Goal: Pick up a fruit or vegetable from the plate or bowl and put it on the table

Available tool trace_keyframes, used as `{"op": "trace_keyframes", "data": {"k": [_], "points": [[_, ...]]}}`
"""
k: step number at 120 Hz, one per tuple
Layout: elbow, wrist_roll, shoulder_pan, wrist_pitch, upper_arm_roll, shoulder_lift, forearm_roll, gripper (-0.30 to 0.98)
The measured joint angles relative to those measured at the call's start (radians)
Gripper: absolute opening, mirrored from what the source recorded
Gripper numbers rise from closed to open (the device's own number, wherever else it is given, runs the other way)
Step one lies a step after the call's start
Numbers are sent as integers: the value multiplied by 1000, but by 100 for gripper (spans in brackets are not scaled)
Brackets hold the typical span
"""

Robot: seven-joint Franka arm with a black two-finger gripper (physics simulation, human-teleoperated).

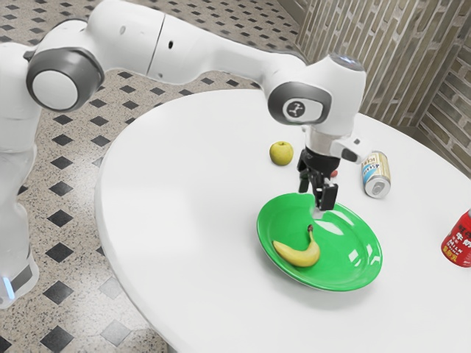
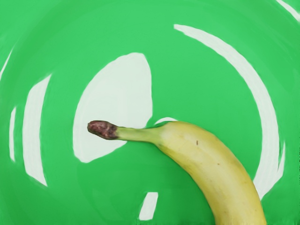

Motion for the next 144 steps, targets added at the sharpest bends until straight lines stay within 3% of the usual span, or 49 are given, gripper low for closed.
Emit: {"op": "trace_keyframes", "data": {"k": [144], "points": [[55, -9, -66, 2, 0, 121, -8, 69]]}}
